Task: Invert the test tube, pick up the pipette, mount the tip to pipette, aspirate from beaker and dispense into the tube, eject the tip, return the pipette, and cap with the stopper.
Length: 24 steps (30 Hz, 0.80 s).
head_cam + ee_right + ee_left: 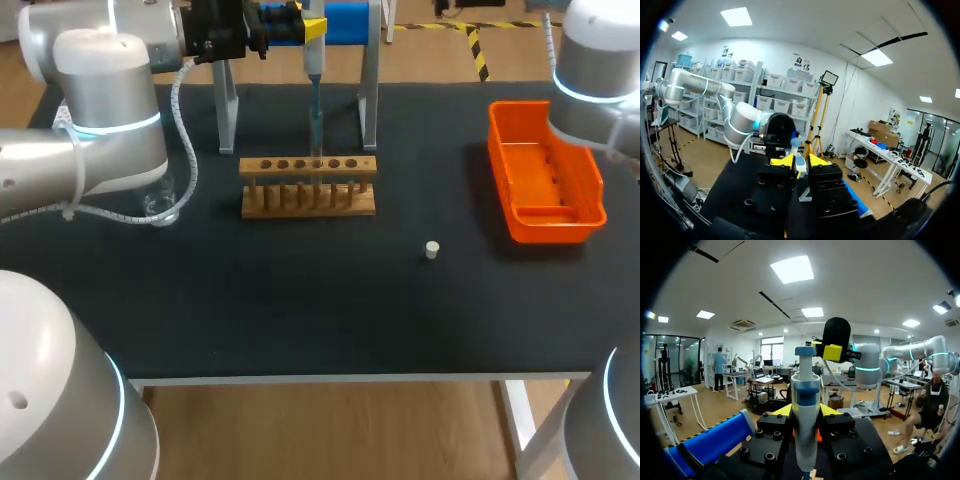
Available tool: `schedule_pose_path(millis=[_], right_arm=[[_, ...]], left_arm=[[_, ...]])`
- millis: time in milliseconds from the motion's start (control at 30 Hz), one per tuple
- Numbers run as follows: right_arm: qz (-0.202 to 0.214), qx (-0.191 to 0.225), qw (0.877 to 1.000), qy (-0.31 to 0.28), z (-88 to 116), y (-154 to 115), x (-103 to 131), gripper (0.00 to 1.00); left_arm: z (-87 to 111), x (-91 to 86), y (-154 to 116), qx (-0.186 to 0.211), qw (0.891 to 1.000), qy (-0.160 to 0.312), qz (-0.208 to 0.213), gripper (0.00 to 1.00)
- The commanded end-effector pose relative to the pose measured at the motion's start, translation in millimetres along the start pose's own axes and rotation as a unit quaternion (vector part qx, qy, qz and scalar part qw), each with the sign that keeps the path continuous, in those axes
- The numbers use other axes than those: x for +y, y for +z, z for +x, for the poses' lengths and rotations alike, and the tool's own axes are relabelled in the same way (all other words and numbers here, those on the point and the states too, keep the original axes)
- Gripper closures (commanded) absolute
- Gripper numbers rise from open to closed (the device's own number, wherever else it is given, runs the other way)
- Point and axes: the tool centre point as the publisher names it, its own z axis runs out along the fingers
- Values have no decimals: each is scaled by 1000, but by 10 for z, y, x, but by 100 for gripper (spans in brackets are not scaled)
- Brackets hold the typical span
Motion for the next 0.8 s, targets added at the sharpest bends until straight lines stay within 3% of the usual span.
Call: schedule_pose_path(millis=[33,233,533,800], right_arm=[[-4,9,1000,11,-61,45,49,100],[-16,30,998,47,-67,95,108,100],[-53,101,990,78,-45,193,197,100],[-55,128,987,81,-18,381,284,100]], left_arm=[[-9,-6,0,1,1000,0,-1,100],[-9,-6,0,1,1000,0,-1,100],[-9,-6,0,1,1000,0,-1,100],[-9,-6,0,1,1000,0,-1,100]])
